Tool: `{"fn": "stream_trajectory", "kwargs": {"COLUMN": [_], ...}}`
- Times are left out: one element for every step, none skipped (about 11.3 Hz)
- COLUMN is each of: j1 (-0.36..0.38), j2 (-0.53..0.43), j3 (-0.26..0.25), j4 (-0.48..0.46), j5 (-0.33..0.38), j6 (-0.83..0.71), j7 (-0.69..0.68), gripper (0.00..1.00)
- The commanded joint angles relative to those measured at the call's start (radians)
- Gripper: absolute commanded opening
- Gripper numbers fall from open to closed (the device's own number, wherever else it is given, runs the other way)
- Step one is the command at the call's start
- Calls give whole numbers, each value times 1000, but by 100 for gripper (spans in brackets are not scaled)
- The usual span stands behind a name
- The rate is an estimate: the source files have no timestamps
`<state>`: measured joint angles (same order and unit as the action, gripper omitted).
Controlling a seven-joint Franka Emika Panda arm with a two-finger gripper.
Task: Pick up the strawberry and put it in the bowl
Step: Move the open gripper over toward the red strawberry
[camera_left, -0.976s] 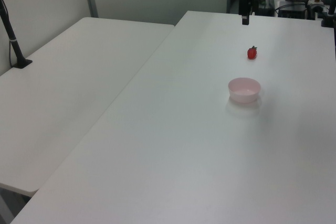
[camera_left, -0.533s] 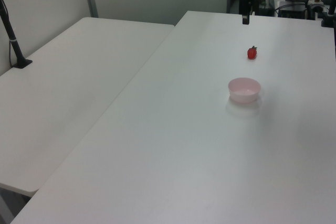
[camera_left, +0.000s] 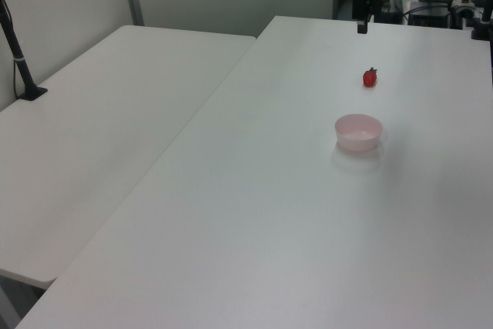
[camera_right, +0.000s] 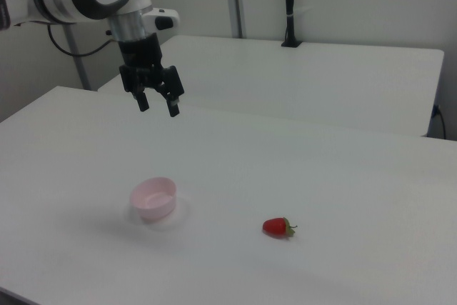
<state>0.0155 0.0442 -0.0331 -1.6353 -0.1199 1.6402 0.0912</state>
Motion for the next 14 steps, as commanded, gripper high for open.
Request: {"fn": "stream_trajectory", "kwargs": {"j1": [-49, -75, -97, -133, -161, -187, -215, -238, -262, -284, -295, -298, -313, -331], "j2": [-12, -9, 8, 38, 66, 91, 108, 120, 137, 149, 164, 178, 189, 204], "j3": [-10, -10, -10, -10, -10, -10, -10, -10, -10, -10, -10, -10, -11, -13], "j4": [-11, -12, -14, -12, -11, -12, -14, -15, -17, -18, -18, -26, -40, -50], "j5": [20, 20, 19, 19, 19, 19, 19, 19, 20, 32, 45, 45, 45, 45], "j6": [56, 68, 93, 125, 148, 165, 185, 197, 211, 214, 223, 251, 277, 298], "j7": [-80, -90, -128, -174, -195, -196, -194, -186, -176, -133, -64, -6, 39, 60], "gripper": [100, 100, 100, 100, 100, 100, 100, 100, 100, 100, 100, 100, 100, 100]}}
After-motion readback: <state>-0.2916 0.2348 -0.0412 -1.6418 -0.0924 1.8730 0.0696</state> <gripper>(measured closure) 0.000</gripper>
